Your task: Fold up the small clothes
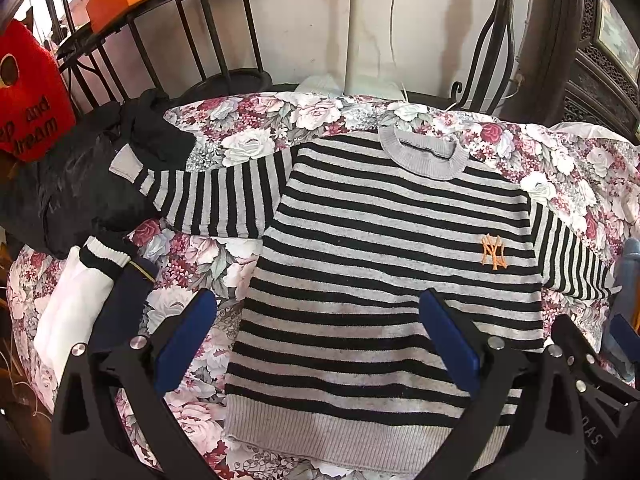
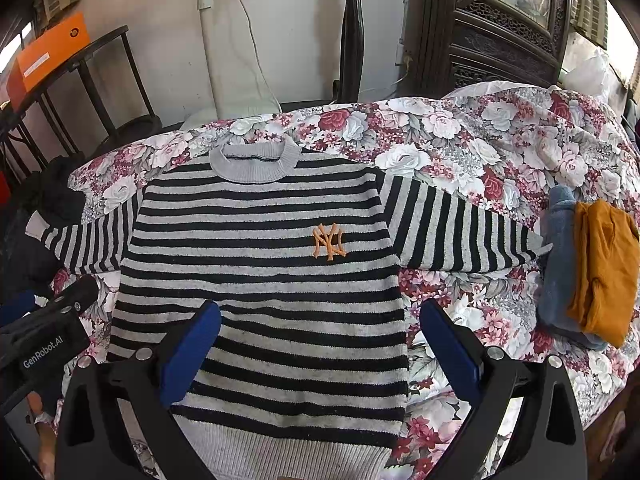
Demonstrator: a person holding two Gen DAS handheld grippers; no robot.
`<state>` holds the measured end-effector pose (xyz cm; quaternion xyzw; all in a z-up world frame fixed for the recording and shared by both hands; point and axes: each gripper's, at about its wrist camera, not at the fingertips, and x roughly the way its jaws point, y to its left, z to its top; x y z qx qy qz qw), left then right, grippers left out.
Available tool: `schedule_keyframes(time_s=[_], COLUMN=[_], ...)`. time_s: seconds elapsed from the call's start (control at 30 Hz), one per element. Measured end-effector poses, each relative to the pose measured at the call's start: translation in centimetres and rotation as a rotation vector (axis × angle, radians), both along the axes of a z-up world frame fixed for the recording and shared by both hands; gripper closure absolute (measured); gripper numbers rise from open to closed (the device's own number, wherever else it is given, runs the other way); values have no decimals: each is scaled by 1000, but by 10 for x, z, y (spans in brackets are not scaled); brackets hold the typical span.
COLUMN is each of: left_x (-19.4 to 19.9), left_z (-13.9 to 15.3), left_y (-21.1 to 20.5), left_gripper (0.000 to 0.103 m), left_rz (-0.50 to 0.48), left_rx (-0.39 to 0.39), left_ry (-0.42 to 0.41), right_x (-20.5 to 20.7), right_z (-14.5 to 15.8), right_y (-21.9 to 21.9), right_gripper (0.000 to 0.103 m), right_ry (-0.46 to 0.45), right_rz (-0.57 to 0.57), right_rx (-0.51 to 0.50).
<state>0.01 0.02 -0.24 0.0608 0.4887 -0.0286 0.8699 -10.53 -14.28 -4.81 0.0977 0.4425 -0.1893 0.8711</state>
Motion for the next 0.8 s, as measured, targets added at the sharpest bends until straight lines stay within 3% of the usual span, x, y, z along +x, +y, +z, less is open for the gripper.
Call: schedule_keyframes(time_s=[0.8], left_x=[-1], left_z=[-3], left_y=[-2], left_gripper=[5], left_rz=[7], left_rx=[4], left_ry=[4], right_x=[1], right_z=[0], right_y=[-2], right_gripper=[3], right_ry=[5], right_rz=[1], right_rx=[5])
